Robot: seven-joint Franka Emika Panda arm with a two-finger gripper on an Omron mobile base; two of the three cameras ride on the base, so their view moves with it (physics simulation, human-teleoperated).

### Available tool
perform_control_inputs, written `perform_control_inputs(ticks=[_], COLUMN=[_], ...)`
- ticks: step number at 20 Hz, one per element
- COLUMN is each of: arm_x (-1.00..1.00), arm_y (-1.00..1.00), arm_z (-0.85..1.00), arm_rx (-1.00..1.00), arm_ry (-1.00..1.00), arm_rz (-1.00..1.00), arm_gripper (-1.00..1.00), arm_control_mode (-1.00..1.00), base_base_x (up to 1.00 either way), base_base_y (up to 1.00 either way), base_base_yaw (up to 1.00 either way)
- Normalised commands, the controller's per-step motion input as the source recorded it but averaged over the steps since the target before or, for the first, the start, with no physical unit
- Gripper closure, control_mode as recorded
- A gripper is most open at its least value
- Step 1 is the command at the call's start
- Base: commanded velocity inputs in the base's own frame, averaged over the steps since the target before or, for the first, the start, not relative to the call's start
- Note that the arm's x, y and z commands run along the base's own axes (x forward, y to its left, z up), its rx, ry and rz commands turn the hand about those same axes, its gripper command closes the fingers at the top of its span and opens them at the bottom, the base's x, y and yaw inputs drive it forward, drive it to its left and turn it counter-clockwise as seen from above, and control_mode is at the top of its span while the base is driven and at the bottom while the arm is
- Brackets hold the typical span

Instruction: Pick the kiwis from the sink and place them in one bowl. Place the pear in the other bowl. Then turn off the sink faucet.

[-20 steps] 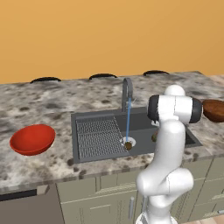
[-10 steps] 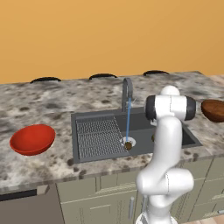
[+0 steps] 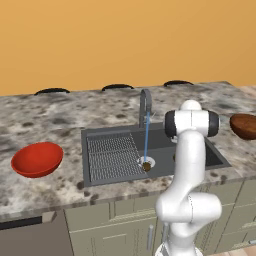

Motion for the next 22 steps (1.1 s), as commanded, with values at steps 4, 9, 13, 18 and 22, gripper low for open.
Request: perform_control_inputs(ticks=[4,9,13,18,22], arm_x=[0.18,0.00,0.00,0.01,0.11], arm_y=[-0.08,0.00,0.00,-0.01,-0.04], arm_z=[-0.27,-0.28,-0.28,-0.28,-0.25], arm_rx=[0.00,0.00,0.00,0.00,0.00], arm_ry=[0.00,0.00,0.00,0.00,0.00], arm_rz=[-0.04,-0.01,0.00,-0.02,-0.04], arm_gripper=[-1.00,-1.00,-1.00,-1.00,-1.00], arm_control_mode=[-1.00,-1.00,-1.00,-1.00,-1.00], base_base_x=[0.00,0.00,0.00,0.00,0.00], base_base_y=[0.00,0.00,0.00,0.00,0.00], base_base_yaw=[0.00,0.00,0.00,0.00,0.00])
